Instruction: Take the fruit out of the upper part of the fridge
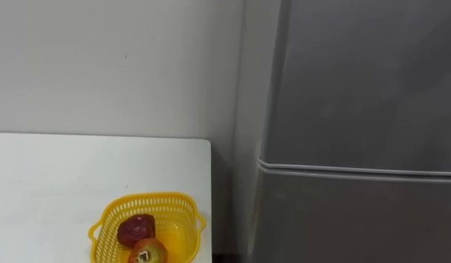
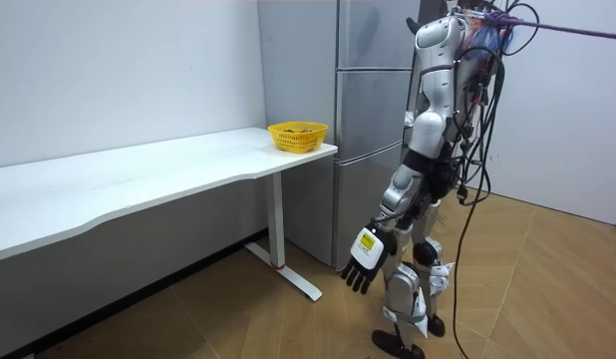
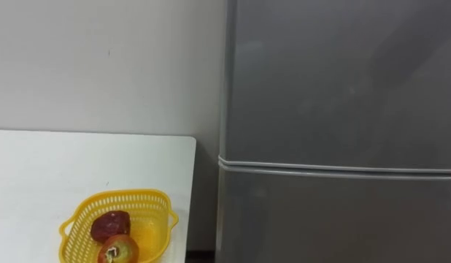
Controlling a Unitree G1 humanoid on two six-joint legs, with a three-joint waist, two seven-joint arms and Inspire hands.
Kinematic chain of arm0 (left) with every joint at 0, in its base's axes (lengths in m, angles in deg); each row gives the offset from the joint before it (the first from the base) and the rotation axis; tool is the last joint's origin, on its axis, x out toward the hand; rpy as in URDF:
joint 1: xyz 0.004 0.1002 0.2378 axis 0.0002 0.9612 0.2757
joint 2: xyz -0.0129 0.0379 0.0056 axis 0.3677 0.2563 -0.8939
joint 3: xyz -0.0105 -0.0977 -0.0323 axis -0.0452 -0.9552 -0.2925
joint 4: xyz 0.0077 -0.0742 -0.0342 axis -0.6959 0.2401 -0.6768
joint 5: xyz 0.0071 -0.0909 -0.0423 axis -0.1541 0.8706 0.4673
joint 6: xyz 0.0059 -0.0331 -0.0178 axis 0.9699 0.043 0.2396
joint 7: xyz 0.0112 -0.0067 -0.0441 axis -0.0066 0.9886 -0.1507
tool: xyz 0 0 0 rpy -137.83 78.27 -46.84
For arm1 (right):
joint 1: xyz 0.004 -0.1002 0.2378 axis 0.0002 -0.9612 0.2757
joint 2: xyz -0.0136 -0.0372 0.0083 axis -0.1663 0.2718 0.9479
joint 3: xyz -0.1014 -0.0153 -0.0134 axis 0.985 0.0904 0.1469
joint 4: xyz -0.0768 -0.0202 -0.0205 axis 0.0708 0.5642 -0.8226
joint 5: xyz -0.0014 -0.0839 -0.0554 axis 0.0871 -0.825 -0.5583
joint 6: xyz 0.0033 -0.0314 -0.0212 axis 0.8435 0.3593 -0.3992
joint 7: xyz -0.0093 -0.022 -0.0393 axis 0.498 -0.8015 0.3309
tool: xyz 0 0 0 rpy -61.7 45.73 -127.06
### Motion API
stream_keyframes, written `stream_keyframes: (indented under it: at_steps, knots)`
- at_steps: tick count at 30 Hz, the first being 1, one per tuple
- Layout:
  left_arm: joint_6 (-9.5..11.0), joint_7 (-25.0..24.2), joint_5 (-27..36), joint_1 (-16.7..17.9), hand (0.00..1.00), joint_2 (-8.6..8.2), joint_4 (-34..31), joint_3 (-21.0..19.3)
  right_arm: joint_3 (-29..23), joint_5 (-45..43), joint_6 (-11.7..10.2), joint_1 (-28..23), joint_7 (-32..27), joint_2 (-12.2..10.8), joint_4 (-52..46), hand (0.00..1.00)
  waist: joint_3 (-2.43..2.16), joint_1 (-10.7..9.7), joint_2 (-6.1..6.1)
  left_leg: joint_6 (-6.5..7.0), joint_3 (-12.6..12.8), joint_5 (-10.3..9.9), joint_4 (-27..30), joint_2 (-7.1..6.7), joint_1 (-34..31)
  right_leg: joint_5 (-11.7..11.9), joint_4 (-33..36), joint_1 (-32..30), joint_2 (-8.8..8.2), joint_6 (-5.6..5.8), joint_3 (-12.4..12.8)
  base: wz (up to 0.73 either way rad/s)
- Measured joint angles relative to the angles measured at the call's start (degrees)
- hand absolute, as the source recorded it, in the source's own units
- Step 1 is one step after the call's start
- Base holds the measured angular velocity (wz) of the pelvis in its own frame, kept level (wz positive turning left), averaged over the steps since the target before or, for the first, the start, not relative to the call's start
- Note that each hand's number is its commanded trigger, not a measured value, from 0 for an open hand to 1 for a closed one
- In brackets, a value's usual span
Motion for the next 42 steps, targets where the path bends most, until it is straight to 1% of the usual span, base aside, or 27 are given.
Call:
stream_keyframes:
  at_steps: [3,5,6,7,8,9,10,11,12,13,14,15,16,17,19,20,21,23,25,27,30,32,35,37,39,41,42]
  knots:
    - [-0.22,1.1,-0.09,0.4,0.0,-0.01,-0.09,0.1,-0.63,3.68,-0.16,-1.12,-1.48,-0.44,-0.02,0.0,0.07,-0.45,0.23,0.0,-0.02,0.0,0.03,-0.02,-0.06,0.02,-0.03,-0.02,-0.02,0.0,0.1,0.01]
    - [-0.48,1.64,-0.08,0.41,0.0,-0.01,-0.09,0.37,-0.6,6.84,-0.64,-2.74,-2.3,-1.93,0.16,0.0,0.16,-0.81,0.42,0.03,-0.04,-0.03,0.24,0.0,-0.24,0.03,-0.08,0.05,-0.01,0.0,-0.02,0.04]
    - [-0.53,1.64,-0.08,0.29,0.0,-0.2,-0.05,0.41,-0.58,9.1,-0.65,-4.13,-2.46,-3.35,0.49,0.0,0.22,-0.85,0.52,0.07,-0.15,-0.07,0.3,0.0,-0.3,0.03,-0.06,0.03,-0.04,0.0,-0.1,0.0]
    - [-0.7,1.63,-0.08,-0.33,0.0,-0.43,-0.07,0.89,-0.58,12.33,-0.5,-5.0,-2.51,-4.64,0.93,0.0,0.24,-0.94,0.93,0.14,-0.16,-0.11,0.41,-0.02,-0.44,0.08,-0.05,-0.09,-0.08,0.05,-0.12,0.0]
    - [-0.91,1.63,-0.07,-0.43,0.0,-0.59,-0.08,1.04,-0.58,13.88,-0.48,-5.37,-2.55,-5.16,1.32,0.0,0.2,-0.99,1.16,0.18,-0.19,-0.13,0.46,-0.03,-0.55,0.12,-0.05,-0.15,-0.11,0.09,-0.19,0.0]
    - [-1.43,1.62,-0.08,-0.6,0.0,-0.76,-0.41,1.48,-0.25,16.77,-0.64,-5.67,-2.5,-6.16,3.5,0.0,0.26,-0.89,1.61,0.26,-0.17,-0.18,0.6,-0.03,-0.58,0.23,-0.08,-0.12,-0.14,0.14,-0.2,0.0]
    - [-1.62,1.62,-0.08,-0.71,0.0,-0.77,-0.94,1.51,0.08,18.71,-0.52,-6.41,-2.36,-7.46,7.28,0.0,0.22,-1.15,1.78,0.3,-0.16,-0.21,0.69,-0.01,-0.6,0.29,-0.09,-0.11,-0.14,0.14,-0.21,0.0]
    - [-1.73,1.63,-0.36,-0.99,0.0,-0.8,-1.22,1.51,0.39,20.78,-0.01,-8.09,-1.79,-9.2,10.58,0.0,0.25,-0.93,1.97,0.29,-0.2,-0.21,0.67,-0.02,-0.61,0.3,-0.1,-0.1,-0.12,0.14,0.05,0.0]
    - [-1.81,1.63,-0.36,-1.02,0.0,-0.84,-1.2,1.54,1.1,21.8,0.19,-8.96,-1.67,-9.95,12.39,0.0,0.22,-0.96,2.17,0.29,-0.29,-0.21,0.66,-0.04,-0.61,0.31,-0.13,-0.03,-0.1,0.15,0.17,0.04]
    - [-2.36,1.63,-0.31,-1.01,0.0,-0.93,-1.15,1.83,2.83,23.97,1.02,-10.85,-0.91,-11.28,15.79,0.0,0.06,-0.95,2.52,0.3,-0.52,-0.21,0.65,-0.12,-0.59,0.32,-0.13,0.07,-0.1,0.17,0.18,0.04]
    - [-2.67,1.63,-0.29,-1.0,0.0,-1.08,-1.14,1.93,3.75,25.38,1.67,-11.6,-0.55,-11.95,16.97,0.0,-0.01,-0.93,2.22,0.3,-0.54,-0.21,0.62,-0.14,-0.57,0.32,-0.1,0.06,-0.1,0.17,0.23,0.0]
    - [-3.28,1.62,-0.29,-0.88,0.0,-1.36,-1.44,2.18,5.42,28.75,2.59,-12.52,0.53,-12.89,19.64,0.0,0.13,-1.06,2.86,0.32,-0.54,-0.21,0.6,-0.19,-0.58,0.33,-0.1,-0.01,-0.13,0.19,0.28,-0.03]
    - [-4.12,1.62,-0.3,-0.58,0.0,-1.61,-2.55,2.29,6.69,31.71,3.45,-13.02,1.86,-13.65,23.0,0.0,0.05,-1.12,3.53,0.33,-0.52,-0.2,0.6,-0.21,-0.56,0.33,-0.08,-0.01,-0.16,0.19,0.31,0.0]
    - [-4.3,1.65,-0.38,-0.43,0.0,-1.67,-3.0,2.25,7.35,32.69,3.93,-13.06,2.49,-13.93,25.37,0.0,0.01,-1.05,3.78,0.33,-0.48,-0.19,0.58,-0.19,-0.47,0.33,-0.06,0.04,-0.15,0.19,0.36,0.0]
    - [-4.75,2.02,-0.33,-0.42,0.0,-1.79,-3.44,2.3,10.24,34.35,5.73,-12.22,4.82,-15.05,35.23,0.0,0.14,-0.83,4.36,0.2,-0.22,-0.11,0.43,-0.06,-0.14,0.3,-0.06,0.17,-0.11,0.16,0.47,-0.04]
    - [-4.9,2.12,-0.33,-0.41,0.0,-1.93,-3.53,2.34,11.1,35.25,6.14,-12.14,5.47,-15.25,37.05,0.0,0.18,-0.78,4.44,0.17,-0.09,-0.08,0.43,-0.04,-0.17,0.29,-0.08,0.08,-0.1,0.14,0.57,-0.06]
    - [-5.03,2.12,-0.34,-0.39,0.0,-2.3,-3.87,2.35,12.02,35.82,6.71,-12.13,6.62,-15.95,39.39,0.0,0.23,-0.71,4.59,0.16,0.37,-0.03,0.43,-0.02,-0.23,0.21,-0.1,-0.1,-0.12,0.04,0.72,-0.09]
    - [-5.07,1.91,-0.39,-0.06,0.0,-2.67,-5.11,2.41,13.3,35.83,6.86,-12.1,7.52,-16.28,41.85,0.0,0.25,-0.75,4.6,0.17,0.45,-0.02,0.42,-0.04,-0.24,-0.04,-0.22,-0.26,-0.11,0.05,1.39,-0.04]
    - [-5.07,1.46,-0.41,0.66,0.0,-2.63,-6.65,1.83,13.42,35.47,6.51,-11.41,8.0,-16.23,47.92,0.0,0.14,-0.78,3.85,0.17,0.23,-0.03,0.42,-0.14,-0.06,-0.15,-1.13,0.12,-0.06,0.18,1.03,0.1]
    - [-5.03,1.47,-0.38,0.86,0.0,-2.55,-7.74,1.85,13.81,35.39,6.5,-11.35,8.97,-16.22,52.06,0.0,0.33,-1.02,3.35,0.17,0.0,-0.03,0.38,-0.22,-0.06,-0.17,-1.21,0.74,-0.07,0.2,0.5,0.13]
    - [-5.02,1.47,-0.31,0.86,0.0,-2.58,-7.66,1.97,14.93,35.43,6.58,-11.35,11.18,-16.2,58.26,0.0,0.32,-0.79,2.86,0.17,-0.11,-0.03,0.06,-0.22,0.05,-0.15,-1.36,0.91,0.03,0.2,0.65,0.02]
    - [-5.02,1.47,-0.32,0.81,0.0,-2.57,-7.19,1.99,15.74,35.41,6.62,-11.38,12.65,-16.21,61.71,0.0,0.32,-0.8,2.85,0.16,-0.23,-0.03,-0.18,-0.22,0.3,-0.02,-1.93,1.28,0.12,0.2,0.76,0.0]
    - [-5.06,1.47,-0.35,0.69,0.0,-2.59,-6.27,2.08,17.58,35.03,6.92,-10.93,14.96,-16.19,68.64,0.0,0.36,-0.62,3.21,0.08,-0.29,-0.15,-0.43,-0.22,0.46,0.0,-2.17,1.38,0.17,0.21,0.75,0.0]
    - [-5.06,1.3,-0.35,0.77,0.0,-2.71,-5.91,2.06,18.5,34.92,7.76,-10.45,17.55,-16.24,73.9,0.0,0.44,-0.5,3.49,0.04,-0.29,-0.2,-0.57,-0.22,0.6,-0.01,-2.25,1.41,0.17,0.21,0.84,0.0]
    - [-5.05,0.99,-0.39,0.83,0.0,-2.77,-5.83,1.91,18.7,34.86,7.87,-10.28,19.14,-16.27,76.38,0.0,0.54,-0.37,3.7,0.03,-0.29,-0.2,-0.58,-0.22,0.61,-0.01,-2.32,1.37,0.12,0.21,0.85,0.0]
    - [-5.02,0.9,-0.41,0.8,0.0,-2.8,-5.65,1.87,18.59,34.65,7.91,-10.1,20.21,-16.27,78.25,0.0,0.56,-0.43,3.77,0.03,-0.4,-0.2,-0.5,-0.26,0.61,-0.01,-2.75,1.34,0.1,0.2,0.85,0.02]
    - [-5.02,0.78,-0.44,0.76,0.0,-2.8,-5.48,1.84,18.49,34.55,7.89,-10.08,20.86,-16.27,79.56,0.0,0.55,-0.66,3.79,0.0,-0.84,-0.25,-0.49,-0.34,0.68,-0.01,-3.11,1.76,0.07,0.21,0.72,0.1]
